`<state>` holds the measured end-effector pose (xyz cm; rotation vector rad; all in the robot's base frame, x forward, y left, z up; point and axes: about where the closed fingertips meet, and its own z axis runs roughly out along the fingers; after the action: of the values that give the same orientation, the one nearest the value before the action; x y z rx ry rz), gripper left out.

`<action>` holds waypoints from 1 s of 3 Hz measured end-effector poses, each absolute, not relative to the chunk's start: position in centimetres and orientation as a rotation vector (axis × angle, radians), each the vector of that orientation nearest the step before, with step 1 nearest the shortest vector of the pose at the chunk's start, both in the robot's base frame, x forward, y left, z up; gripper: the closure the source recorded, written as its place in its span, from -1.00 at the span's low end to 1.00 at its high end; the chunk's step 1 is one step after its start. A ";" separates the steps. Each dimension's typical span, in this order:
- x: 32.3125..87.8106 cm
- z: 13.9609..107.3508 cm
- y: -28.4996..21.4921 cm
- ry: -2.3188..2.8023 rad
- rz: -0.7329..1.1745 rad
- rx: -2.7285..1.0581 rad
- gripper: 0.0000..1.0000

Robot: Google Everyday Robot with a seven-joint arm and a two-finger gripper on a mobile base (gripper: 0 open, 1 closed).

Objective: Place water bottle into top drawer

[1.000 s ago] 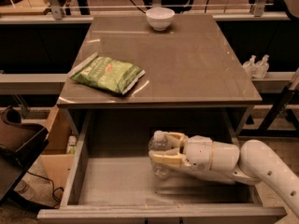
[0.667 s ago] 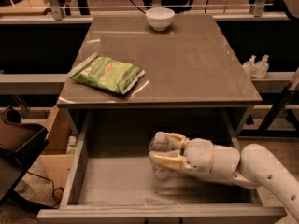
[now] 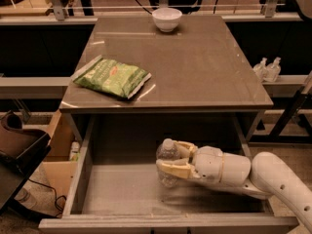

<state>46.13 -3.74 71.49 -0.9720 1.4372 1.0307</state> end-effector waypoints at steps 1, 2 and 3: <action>46.1 71.6 -3.7 1.437 1.031 -0.972 1.00; 46.0 70.5 -4.4 1.458 1.038 -0.944 1.00; 46.0 71.2 -4.4 1.458 1.038 -0.943 1.00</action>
Offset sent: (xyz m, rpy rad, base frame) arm -0.0087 -0.0539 -0.0971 0.0599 0.1908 -0.1382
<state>46.01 -4.37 71.20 -0.9430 1.4581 1.0383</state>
